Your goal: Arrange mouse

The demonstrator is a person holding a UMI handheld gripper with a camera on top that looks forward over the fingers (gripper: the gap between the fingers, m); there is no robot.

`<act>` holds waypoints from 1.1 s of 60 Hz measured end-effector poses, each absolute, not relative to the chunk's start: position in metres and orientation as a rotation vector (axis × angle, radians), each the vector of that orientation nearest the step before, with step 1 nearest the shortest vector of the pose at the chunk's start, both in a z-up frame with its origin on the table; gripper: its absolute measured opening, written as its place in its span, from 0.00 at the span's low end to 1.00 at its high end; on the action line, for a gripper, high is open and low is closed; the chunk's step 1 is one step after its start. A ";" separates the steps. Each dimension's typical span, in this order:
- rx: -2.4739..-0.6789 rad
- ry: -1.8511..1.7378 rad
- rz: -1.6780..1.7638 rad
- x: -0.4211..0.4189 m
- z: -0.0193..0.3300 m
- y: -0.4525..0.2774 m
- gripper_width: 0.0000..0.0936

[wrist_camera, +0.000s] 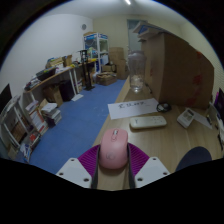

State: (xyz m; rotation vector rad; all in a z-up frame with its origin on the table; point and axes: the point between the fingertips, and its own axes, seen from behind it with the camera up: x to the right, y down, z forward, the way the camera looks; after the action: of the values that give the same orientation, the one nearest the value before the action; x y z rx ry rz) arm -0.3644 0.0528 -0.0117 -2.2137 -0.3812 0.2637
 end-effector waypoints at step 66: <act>-2.161 -0.274 0.253 -0.075 0.014 -0.038 0.92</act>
State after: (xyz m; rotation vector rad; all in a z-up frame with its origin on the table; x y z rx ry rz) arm -0.0748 -0.0377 0.0138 -2.1610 -0.2743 0.2532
